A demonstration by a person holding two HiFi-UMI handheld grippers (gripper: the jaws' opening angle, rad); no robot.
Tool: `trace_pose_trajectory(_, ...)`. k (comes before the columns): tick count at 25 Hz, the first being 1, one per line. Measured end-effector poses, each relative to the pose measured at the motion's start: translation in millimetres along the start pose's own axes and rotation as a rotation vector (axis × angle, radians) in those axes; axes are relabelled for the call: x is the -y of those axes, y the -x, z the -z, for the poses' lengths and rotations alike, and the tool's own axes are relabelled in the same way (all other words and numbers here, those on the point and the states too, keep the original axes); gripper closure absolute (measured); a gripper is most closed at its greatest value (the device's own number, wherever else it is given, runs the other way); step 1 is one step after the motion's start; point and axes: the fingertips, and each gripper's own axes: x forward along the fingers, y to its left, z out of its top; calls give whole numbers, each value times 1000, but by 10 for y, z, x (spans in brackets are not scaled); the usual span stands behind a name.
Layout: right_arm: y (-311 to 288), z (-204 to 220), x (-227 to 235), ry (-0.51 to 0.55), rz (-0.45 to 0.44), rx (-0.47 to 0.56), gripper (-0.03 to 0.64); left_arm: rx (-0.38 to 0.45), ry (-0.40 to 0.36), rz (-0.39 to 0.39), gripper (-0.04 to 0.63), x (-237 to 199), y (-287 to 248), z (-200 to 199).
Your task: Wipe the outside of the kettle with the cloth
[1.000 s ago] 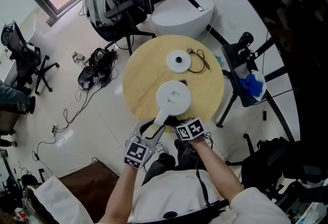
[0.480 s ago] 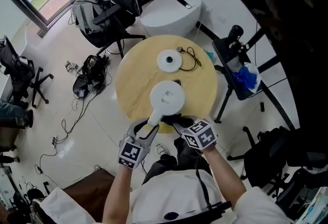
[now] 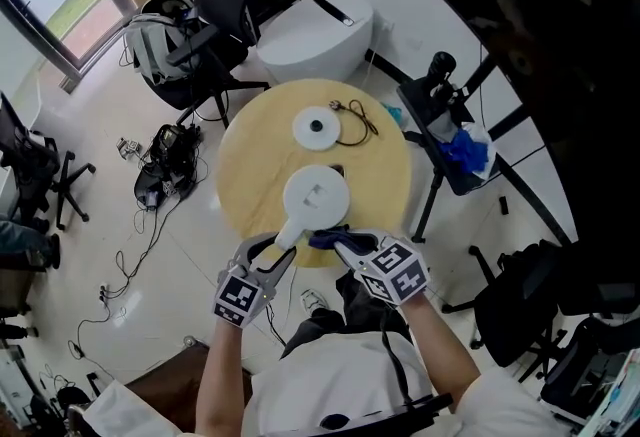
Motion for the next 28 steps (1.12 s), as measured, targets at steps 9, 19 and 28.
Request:
trace_pose_trajectory(9,-765,869,351,-136,-7,-201,551,45,67,-210,433,-296,72,-26)
trace_pose_trajectory(19,-1085,998,418,-84,-9,-258,549,61,145,-373,419,-497,21,-35)
trace_pose_trajectory(28,-121,-171,-3,113,-64,-28,551,60,152,-409,411,-527,-19,29)
